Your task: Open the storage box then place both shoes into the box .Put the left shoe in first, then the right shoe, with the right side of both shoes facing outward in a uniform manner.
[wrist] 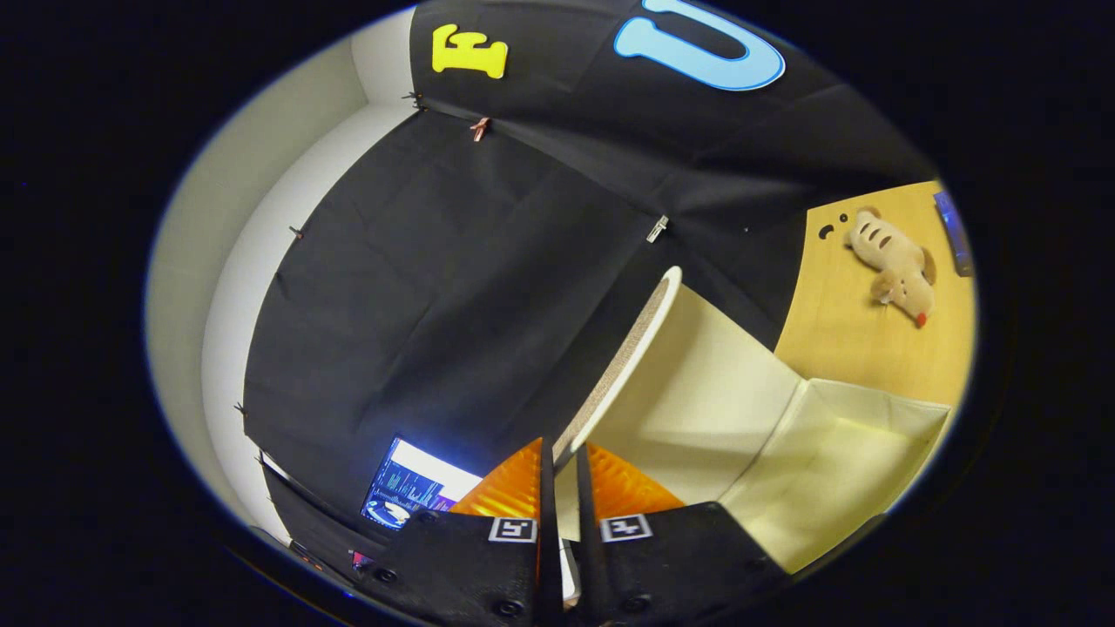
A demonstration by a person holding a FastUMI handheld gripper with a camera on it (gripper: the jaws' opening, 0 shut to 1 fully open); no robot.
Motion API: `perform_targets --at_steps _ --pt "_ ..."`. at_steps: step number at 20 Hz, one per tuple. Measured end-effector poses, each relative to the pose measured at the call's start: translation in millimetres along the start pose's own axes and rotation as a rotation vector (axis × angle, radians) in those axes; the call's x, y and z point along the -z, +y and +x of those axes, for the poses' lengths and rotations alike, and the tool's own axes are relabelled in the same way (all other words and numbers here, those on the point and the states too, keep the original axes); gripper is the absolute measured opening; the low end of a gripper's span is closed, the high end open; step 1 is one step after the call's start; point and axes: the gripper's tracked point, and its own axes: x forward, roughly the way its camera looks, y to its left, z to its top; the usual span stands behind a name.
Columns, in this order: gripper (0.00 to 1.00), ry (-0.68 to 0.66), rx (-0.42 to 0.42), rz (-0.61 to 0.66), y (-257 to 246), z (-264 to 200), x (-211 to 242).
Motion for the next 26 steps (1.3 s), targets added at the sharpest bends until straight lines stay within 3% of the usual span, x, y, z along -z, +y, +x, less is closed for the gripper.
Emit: perform_targets --at_steps 2,3,8,15,21,26 --pt "0.14 0.026 0.000 -0.007 0 13 6" --pt "0.24 0.033 0.010 -0.013 -3 16 7" --pt "0.97 0.041 0.088 -0.060 -29 24 6" --pt "0.98 0.026 0.168 -0.142 -41 -21 -3" --pt "0.97 -0.034 0.349 -0.211 -68 -124 -6" --pt "0.98 -0.103 0.503 -0.136 -104 -219 8"
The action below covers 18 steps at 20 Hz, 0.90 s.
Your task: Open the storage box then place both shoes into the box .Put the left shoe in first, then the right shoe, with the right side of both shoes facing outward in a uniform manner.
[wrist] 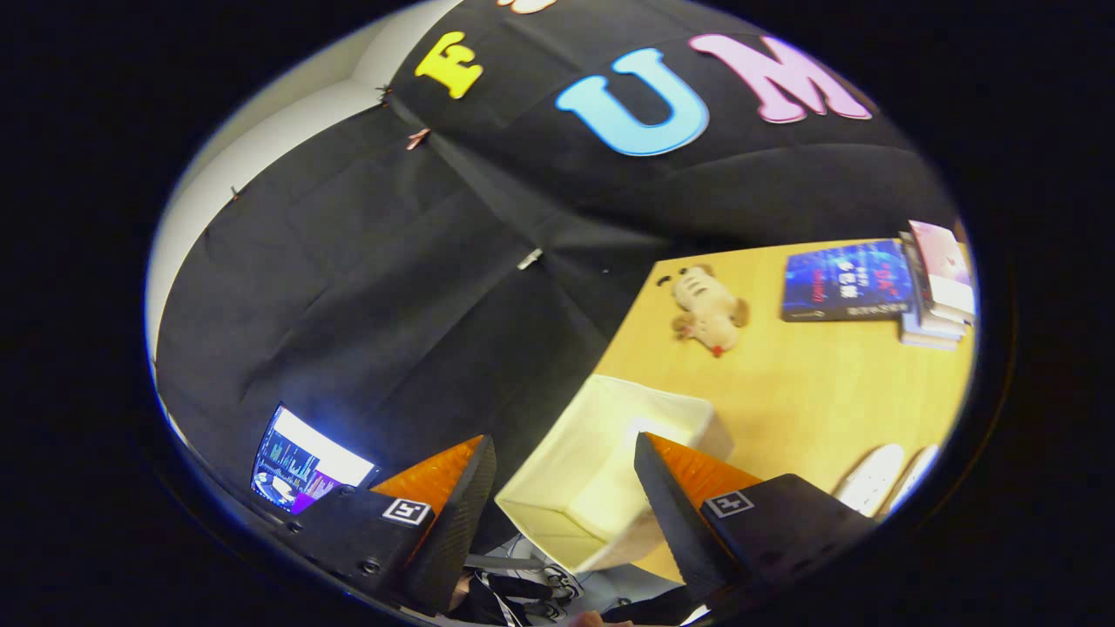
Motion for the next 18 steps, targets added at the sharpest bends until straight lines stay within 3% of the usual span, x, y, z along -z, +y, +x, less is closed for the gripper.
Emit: perform_targets --at_steps 5,10,18 --pt "0.98 -0.011 0.223 0.036 -99 -50 30" --pt "0.98 0.058 0.425 0.094 -185 -77 77" --pt "0.99 0.228 0.618 0.246 -284 -80 149"
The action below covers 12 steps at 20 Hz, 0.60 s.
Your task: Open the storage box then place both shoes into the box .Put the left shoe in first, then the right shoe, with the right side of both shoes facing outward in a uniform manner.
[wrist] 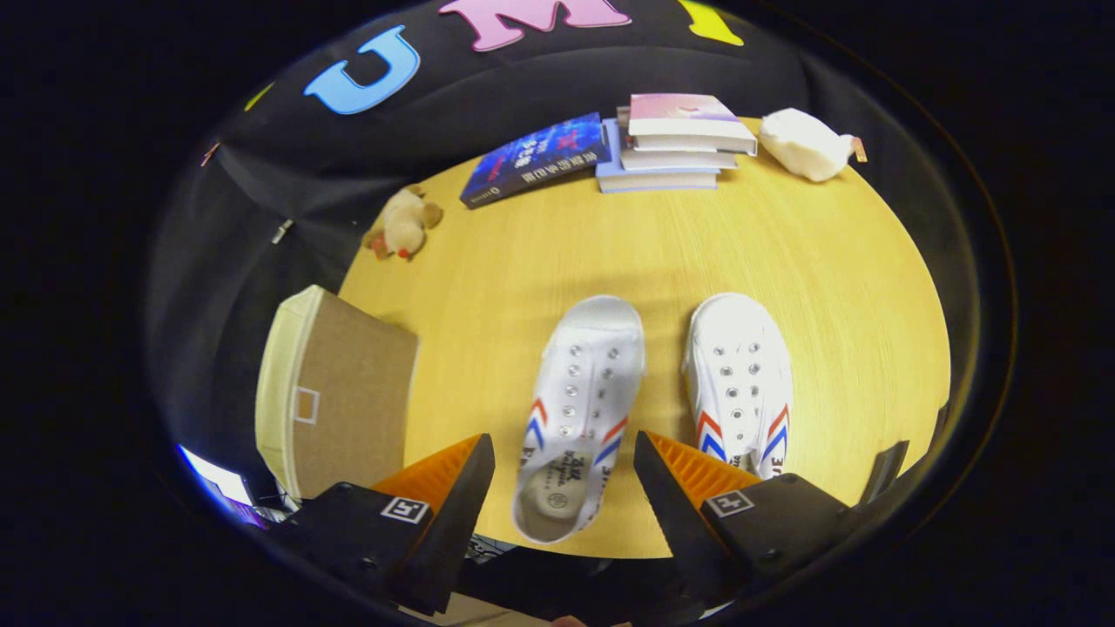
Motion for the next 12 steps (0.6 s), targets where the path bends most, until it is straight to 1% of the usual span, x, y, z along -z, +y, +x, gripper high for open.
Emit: perform_targets --at_steps 6,7,8,9,10,11,12 --pt "0.97 0.097 0.020 0.095 -17 42 6" --pt "0.90 0.110 0.019 0.097 -17 48 8" --pt "0.87 0.122 0.011 0.097 -16 54 10" --pt "0.80 0.133 -0.004 0.104 -12 58 13" --pt "0.74 0.151 0.000 0.117 -12 60 16" --pt "0.62 0.159 0.005 0.133 -15 60 17" --pt "0.57 0.171 0.012 0.142 -19 59 16"
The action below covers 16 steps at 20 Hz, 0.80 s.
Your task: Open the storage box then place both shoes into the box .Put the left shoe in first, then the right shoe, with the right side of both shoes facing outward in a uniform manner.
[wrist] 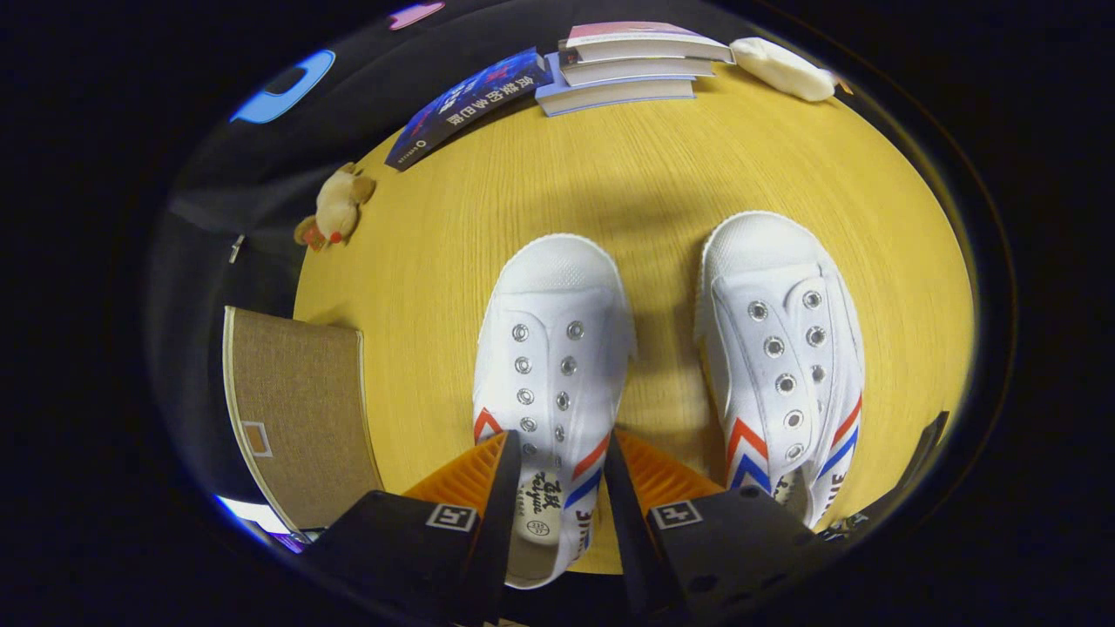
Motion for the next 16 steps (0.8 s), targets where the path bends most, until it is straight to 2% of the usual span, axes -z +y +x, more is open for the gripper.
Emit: perform_targets --at_steps 1,3,4,10,13,16 --pt "0.42 -0.013 0.014 0.014 -7 -2 -2" --pt "0.11 -0.015 -0.012 0.033 -7 -3 -1" --pt "0.08 -0.015 -0.027 0.032 -6 -7 0" --pt "0.08 -0.005 -0.112 0.096 20 -36 10" --pt "0.08 -0.013 -0.154 0.132 47 -62 1" --pt "0.08 -0.016 -0.188 0.116 85 -92 -7"
